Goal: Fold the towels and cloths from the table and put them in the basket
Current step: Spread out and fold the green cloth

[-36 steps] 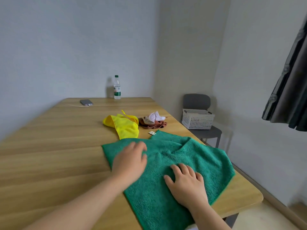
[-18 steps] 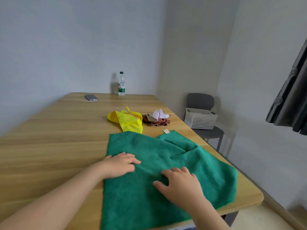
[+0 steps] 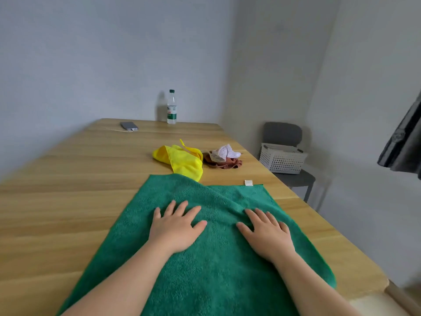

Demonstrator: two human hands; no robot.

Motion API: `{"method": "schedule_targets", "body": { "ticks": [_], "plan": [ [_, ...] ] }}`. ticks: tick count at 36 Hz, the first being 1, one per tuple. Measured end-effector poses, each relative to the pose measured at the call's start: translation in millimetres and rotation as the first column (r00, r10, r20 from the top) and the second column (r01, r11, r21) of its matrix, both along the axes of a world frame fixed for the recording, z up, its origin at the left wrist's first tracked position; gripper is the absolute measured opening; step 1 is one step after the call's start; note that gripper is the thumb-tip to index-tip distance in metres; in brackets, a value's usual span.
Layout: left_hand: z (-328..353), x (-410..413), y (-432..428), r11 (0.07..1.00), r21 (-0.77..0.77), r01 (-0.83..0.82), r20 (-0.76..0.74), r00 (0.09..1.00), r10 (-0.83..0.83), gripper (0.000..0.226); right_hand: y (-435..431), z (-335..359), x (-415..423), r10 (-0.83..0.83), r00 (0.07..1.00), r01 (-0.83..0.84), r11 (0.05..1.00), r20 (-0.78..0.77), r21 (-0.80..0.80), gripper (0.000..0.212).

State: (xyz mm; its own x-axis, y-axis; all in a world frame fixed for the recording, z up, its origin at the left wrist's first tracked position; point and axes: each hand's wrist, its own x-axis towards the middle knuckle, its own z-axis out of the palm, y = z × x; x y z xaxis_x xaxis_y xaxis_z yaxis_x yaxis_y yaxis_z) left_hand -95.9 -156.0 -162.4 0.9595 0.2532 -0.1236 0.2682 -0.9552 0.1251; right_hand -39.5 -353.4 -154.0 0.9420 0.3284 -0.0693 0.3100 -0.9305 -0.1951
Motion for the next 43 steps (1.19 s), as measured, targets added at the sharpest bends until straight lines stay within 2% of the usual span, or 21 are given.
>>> {"method": "schedule_targets", "body": {
  "ticks": [6,12,15,17,18,20,23,28,43],
  "plan": [
    [0,-7,-10,0.997,0.022,-0.078,0.009,0.997,0.078,0.06,1,2,15,-0.109,0.994,0.108,0.993,-0.012,-0.052,0.067],
    [23,-10,-13,0.99,0.129,-0.058,-0.048,0.997,0.065,0.057,11,17,12,-0.105,0.994,0.105,0.977,0.01,-0.184,0.064],
    [34,-4,-2,0.989,0.142,-0.034,0.074,0.997,0.024,0.054,18,26,7,-0.104,0.981,0.114,0.992,0.163,-0.054,0.047],
    [26,0,4,0.991,0.136,0.004,0.182,0.983,-0.029,0.055,23,24,6,-0.078,0.967,0.075,0.997,0.242,0.022,0.052],
    [21,1,7,0.995,0.097,0.03,0.172,0.984,-0.046,0.058,25,21,7,-0.044,0.975,0.039,0.999,0.218,0.024,0.059],
    [10,1,9,0.998,0.026,0.055,0.056,0.997,-0.056,0.063,29,12,11,0.03,0.994,-0.026,0.999,0.102,-0.04,0.068],
    [2,4,11,1.0,0.01,0.029,-0.002,1.0,-0.029,0.065,29,0,21,0.036,0.999,-0.035,0.996,0.01,-0.078,0.07],
    [4,21,12,1.0,0.027,-0.002,-0.039,0.999,0.004,0.067,31,-1,41,0.002,1.0,-0.003,0.997,-0.013,-0.08,0.07],
    [0,66,21,0.999,0.04,0.021,0.0,1.0,-0.021,0.066,35,-4,73,-0.035,0.999,0.035,0.997,-0.001,-0.071,0.07]
  ]
}}
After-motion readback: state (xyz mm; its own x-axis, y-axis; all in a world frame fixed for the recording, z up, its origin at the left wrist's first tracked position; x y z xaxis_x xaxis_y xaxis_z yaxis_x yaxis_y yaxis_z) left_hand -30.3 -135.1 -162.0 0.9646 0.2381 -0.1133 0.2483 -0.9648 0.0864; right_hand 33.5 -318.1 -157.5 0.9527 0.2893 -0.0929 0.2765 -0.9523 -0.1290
